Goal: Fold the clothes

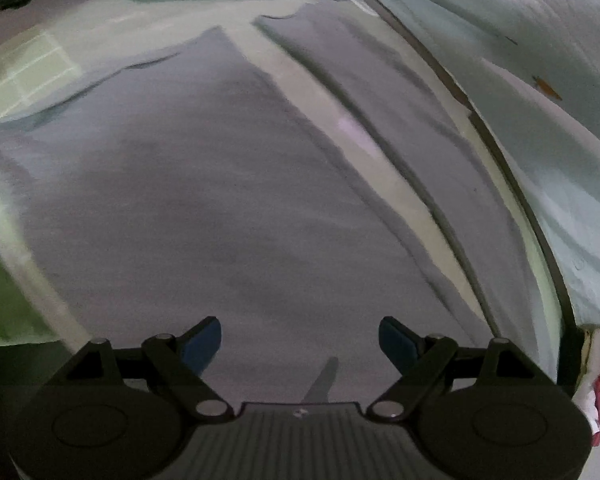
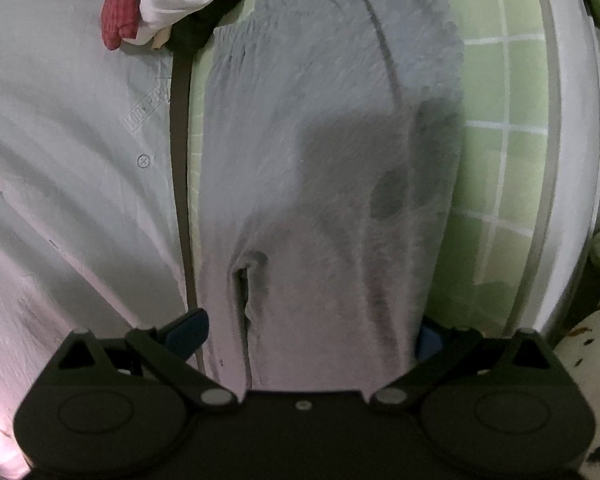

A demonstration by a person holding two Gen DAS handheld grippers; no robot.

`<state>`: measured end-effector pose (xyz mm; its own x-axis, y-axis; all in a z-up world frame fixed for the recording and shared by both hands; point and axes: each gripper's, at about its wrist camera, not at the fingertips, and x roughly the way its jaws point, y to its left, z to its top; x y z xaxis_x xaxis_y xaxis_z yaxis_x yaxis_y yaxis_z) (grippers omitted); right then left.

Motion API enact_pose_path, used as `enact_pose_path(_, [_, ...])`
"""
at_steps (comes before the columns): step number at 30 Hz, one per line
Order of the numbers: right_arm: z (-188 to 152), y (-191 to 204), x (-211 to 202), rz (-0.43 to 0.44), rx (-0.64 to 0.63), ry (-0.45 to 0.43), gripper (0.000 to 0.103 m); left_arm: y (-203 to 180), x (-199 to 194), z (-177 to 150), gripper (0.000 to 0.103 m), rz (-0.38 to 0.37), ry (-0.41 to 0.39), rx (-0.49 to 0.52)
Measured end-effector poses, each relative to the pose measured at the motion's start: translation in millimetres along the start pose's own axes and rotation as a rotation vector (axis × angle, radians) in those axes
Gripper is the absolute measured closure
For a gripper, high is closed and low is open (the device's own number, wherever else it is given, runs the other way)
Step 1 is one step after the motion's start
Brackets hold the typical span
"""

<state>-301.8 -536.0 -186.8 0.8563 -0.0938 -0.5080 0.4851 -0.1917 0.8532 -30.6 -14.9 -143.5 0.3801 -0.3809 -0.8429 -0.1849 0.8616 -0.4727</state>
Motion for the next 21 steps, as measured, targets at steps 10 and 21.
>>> enact_pose_path(10, [-5,4,-1,-0.003,0.009,-0.019,0.000,61,-34,15,0.026,0.040,-0.055,-0.124])
enact_pose_path(21, [-7,8,1,0.000,0.016,-0.033,0.000,89,-39,33,0.026,0.060,-0.099,-0.225])
